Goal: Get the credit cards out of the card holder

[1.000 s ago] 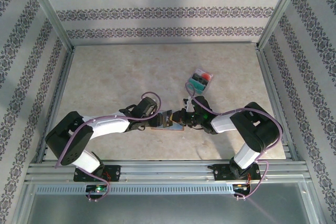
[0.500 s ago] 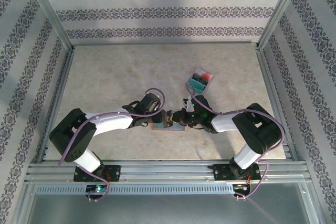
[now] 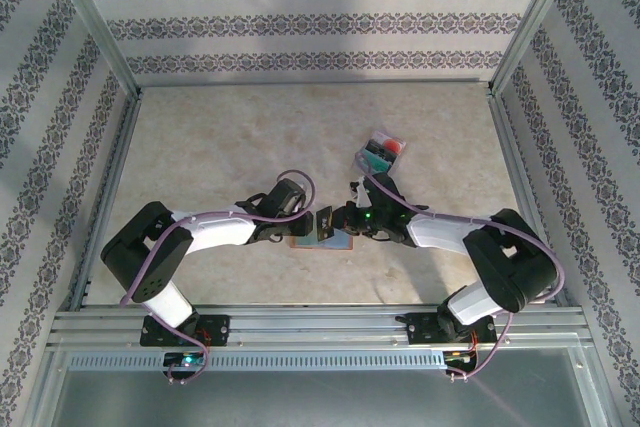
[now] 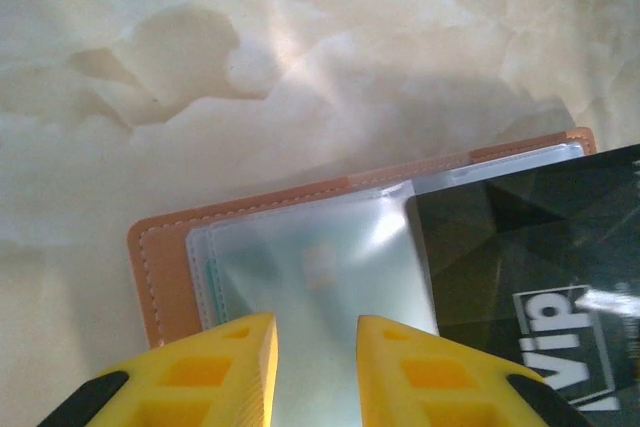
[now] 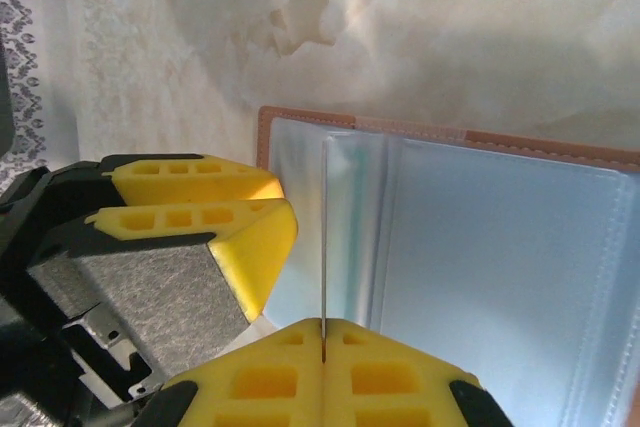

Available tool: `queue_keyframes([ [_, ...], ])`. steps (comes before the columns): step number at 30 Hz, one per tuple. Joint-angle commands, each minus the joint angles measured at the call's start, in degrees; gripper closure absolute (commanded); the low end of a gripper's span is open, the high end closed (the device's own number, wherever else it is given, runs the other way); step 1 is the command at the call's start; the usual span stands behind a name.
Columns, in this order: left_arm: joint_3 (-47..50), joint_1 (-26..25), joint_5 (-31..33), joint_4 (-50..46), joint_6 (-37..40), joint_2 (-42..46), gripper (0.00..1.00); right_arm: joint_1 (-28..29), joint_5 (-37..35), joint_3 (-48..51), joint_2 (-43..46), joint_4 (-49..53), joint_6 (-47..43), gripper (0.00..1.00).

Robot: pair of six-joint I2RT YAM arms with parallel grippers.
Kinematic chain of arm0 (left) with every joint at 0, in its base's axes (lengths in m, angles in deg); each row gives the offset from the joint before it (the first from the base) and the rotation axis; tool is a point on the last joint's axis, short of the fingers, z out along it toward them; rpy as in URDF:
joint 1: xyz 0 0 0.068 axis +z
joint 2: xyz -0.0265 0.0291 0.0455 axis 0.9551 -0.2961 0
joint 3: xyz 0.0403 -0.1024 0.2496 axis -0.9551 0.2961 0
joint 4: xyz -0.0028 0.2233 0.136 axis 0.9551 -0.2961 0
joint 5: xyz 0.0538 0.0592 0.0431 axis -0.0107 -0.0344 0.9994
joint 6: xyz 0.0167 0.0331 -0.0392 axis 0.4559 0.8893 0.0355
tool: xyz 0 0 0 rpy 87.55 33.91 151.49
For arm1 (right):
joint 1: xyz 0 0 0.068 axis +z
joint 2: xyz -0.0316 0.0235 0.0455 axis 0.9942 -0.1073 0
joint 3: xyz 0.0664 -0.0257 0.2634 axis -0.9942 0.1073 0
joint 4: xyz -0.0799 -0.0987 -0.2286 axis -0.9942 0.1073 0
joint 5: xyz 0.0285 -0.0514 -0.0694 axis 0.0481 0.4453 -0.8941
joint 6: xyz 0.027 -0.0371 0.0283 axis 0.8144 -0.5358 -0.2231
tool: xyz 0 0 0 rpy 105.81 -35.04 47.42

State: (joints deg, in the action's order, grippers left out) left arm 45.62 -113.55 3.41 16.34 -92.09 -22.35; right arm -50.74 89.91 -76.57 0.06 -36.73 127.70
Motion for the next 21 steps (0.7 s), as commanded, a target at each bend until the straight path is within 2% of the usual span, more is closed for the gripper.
queue_keyframes([
  [1,1.2,1.0,-0.4,1.6,-1.0,-0.8,0.71,-0.5,-2.6,-2.3,2.1,7.7,-4.1,0.94],
  [9,1.1,1.4,-0.9,1.5,-0.3,-0.4,0.71,-1.2,-9.9,-10.0,7.0,26.1,-15.0,0.96],
  [12,1.1,1.4,-0.6,1.2,0.1,0.6,0.67,-2.2,-13.6,-13.9,8.5,32.8,-19.9,0.96],
  [18,0.5,1.5,1.3,-0.7,1.3,4.1,0.45,-4.9,-20.5,-23.2,7.5,43.8,-30.8,0.98],
  [21,0.1,1.5,2.9,-2.4,2.2,6.2,0.28,-6.7,-22.6,-27.6,5.9,47.0,-36.0,0.99],
])
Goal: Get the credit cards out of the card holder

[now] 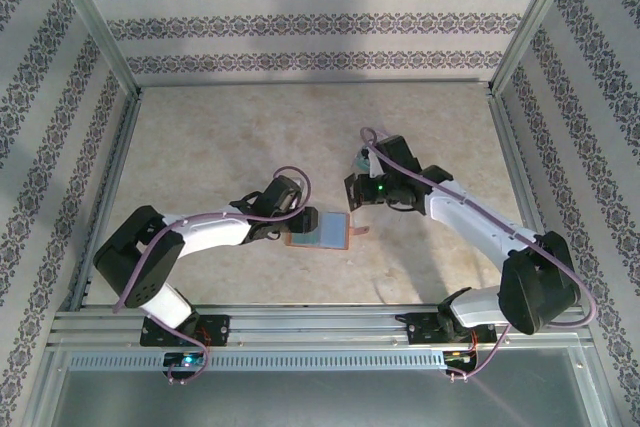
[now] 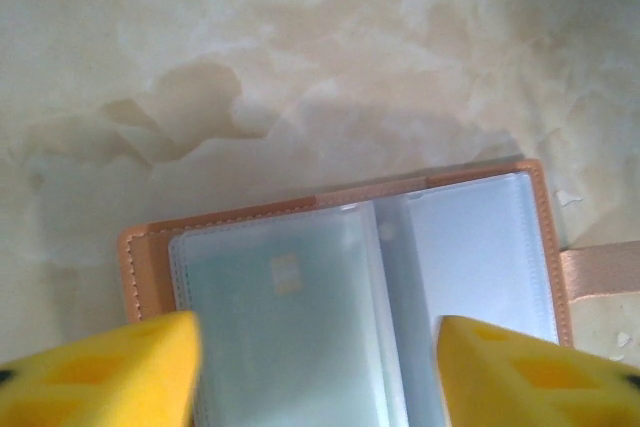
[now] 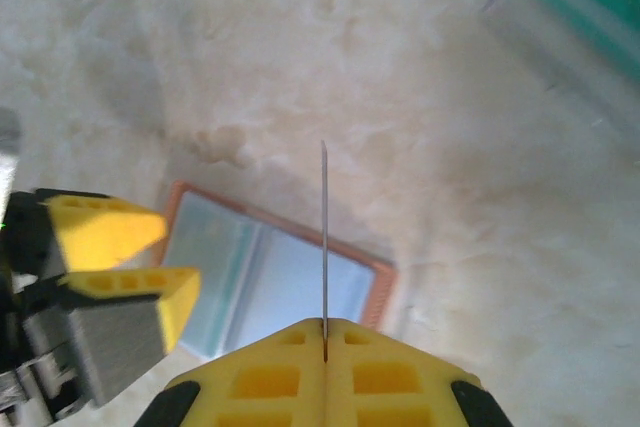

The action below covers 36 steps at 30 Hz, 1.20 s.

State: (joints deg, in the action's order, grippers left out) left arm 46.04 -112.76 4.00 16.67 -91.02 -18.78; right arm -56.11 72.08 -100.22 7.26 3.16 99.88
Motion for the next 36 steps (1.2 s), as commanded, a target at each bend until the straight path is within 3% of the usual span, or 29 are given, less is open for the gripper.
queue_keyframes([
  [1,-0.3,0.7,3.0,-3.2,1.4,3.4,0.21,-2.2,-5.2,-5.6,-2.0,8.0,-10.4,1.00],
  [4,-0.3,0.9,4.9,-4.5,2.0,5.5,0.00,-4.6,-5.3,-9.5,-4.4,9.5,-15.4,1.00],
  [11,0.4,1.5,8.6,-6.2,2.5,9.6,0.01,-9.1,-4.1,-20.0,-12.6,13.7,-28.5,1.00],
  [22,1.6,2.3,12.6,-8.2,3.4,13.7,0.01,-11.2,-6.8,-31.4,-22.3,17.1,-43.8,1.00],
  [36,2.8,3.3,13.8,-7.9,3.3,15.8,0.01,-13.7,-6.8,-38.1,-30.1,20.5,-51.6,1.00],
])
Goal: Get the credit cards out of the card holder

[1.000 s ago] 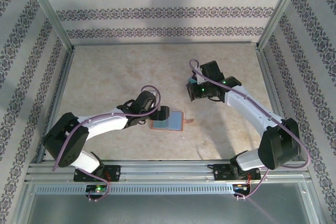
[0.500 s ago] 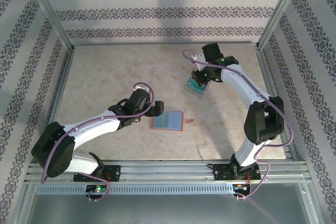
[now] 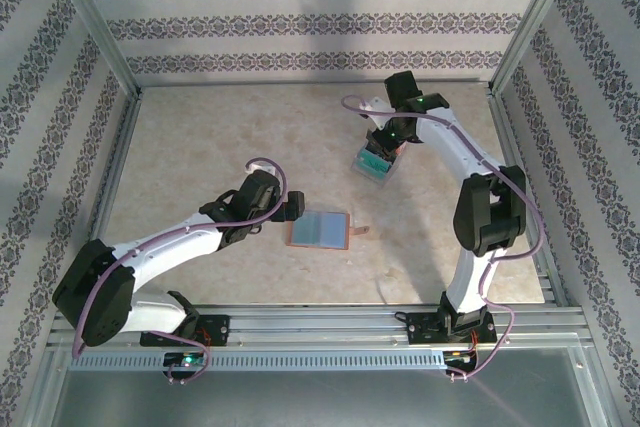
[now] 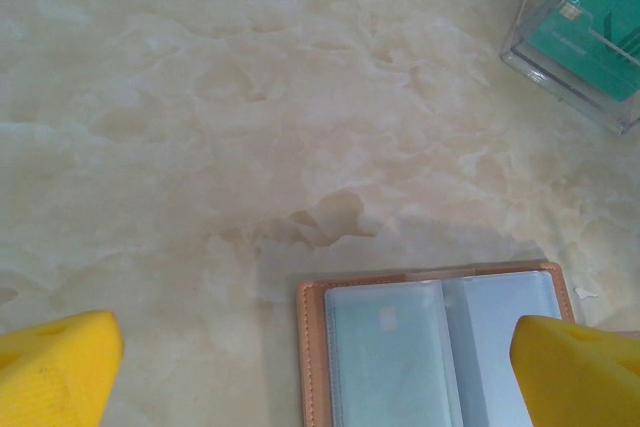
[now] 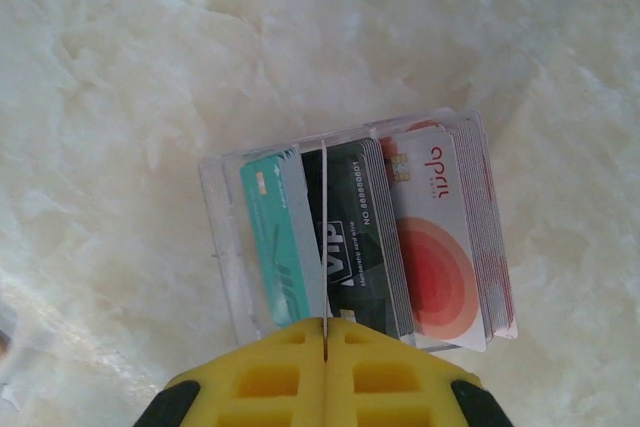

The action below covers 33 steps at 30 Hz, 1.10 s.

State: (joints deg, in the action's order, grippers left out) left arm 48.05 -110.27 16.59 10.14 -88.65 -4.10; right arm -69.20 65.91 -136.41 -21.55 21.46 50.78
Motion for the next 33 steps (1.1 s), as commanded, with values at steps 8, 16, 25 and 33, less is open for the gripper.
queue_keyframes([
  [8,1.0,1.2,1.1,-1.4,0.5,1.2,0.01,-1.8,0.8,-4.1,-4.2,3.0,-3.4,1.00],
  [16,1.2,1.5,0.9,-1.4,0.4,1.7,0.01,-2.7,2.5,-5.7,-7.2,4.4,-4.1,1.00],
  [25,1.1,1.9,0.4,-1.4,0.4,2.0,0.01,-2.8,2.0,-6.5,-9.3,4.4,-4.5,1.00],
  [33,0.8,2.2,0.2,-1.7,0.5,2.3,0.01,-2.7,0.2,-7.6,-10.6,4.6,-4.0,0.89],
])
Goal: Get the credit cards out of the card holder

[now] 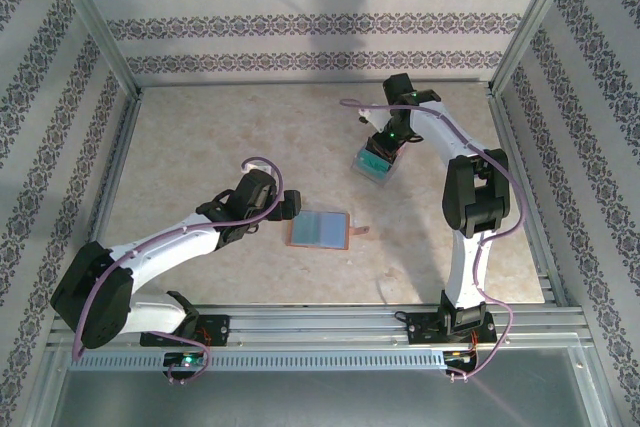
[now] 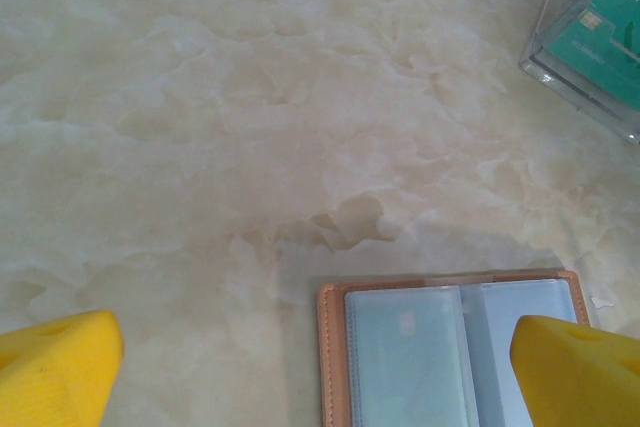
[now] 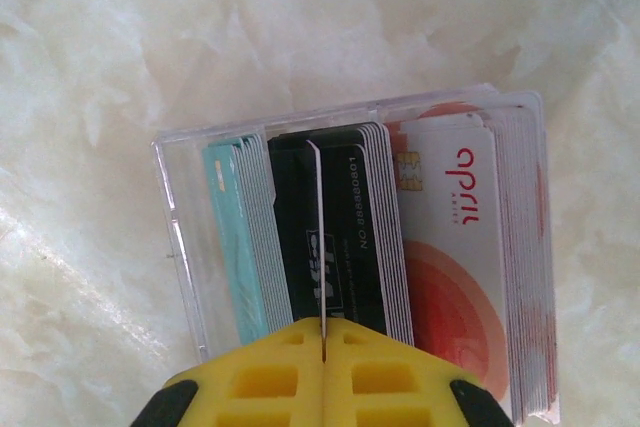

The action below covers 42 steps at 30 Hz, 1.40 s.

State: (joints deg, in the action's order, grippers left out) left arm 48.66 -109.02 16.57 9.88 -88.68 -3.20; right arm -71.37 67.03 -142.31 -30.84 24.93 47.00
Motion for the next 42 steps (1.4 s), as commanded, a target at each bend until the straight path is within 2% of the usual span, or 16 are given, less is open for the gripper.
queue_keyframes([
  [1,0.2,0.9,0.2,-1.4,0.5,1.4,0.01,-0.5,-1.0,-1.7,-1.3,1.2,-0.1,0.85],
  [3,0.1,1.0,0.1,-1.5,0.6,1.4,0.01,-0.6,-1.1,-1.7,-1.0,1.1,0.2,0.76],
  [5,0.0,1.0,0.1,-1.6,0.7,1.4,0.01,-0.5,-1.1,-1.5,-0.5,1.1,0.3,0.73],
  [12,0.1,1.2,0.1,-1.7,0.8,1.9,0.01,-0.6,0.0,-1.0,1.5,0.9,1.4,0.71],
  [20,0.5,1.3,0.4,-1.6,0.7,2.5,0.01,-0.2,2.0,2.6,7.6,-1.7,5.6,0.70],
  [26,1.3,1.7,0.5,-1.1,-0.3,2.7,0.01,1.4,-0.7,6.3,13.4,-3.5,11.9,0.66],
  [29,2.0,2.1,0.8,-0.3,-1.3,3.1,0.01,3.4,-5.2,7.8,15.8,-2.7,18.1,0.66],
  [34,3.8,3.3,2.3,1.1,-4.6,4.5,0.01,8.2,-10.3,13.7,21.2,-2.5,31.6,0.51],
  [37,5.6,5.0,3.3,2.0,-7.0,6.1,0.01,13.0,-12.4,18.6,24.6,-3.2,39.0,0.45],
  [42,9.2,8.6,3.5,3.8,-10.6,9.3,0.01,22.6,-14.0,24.4,26.0,-4.0,49.9,0.44],
])
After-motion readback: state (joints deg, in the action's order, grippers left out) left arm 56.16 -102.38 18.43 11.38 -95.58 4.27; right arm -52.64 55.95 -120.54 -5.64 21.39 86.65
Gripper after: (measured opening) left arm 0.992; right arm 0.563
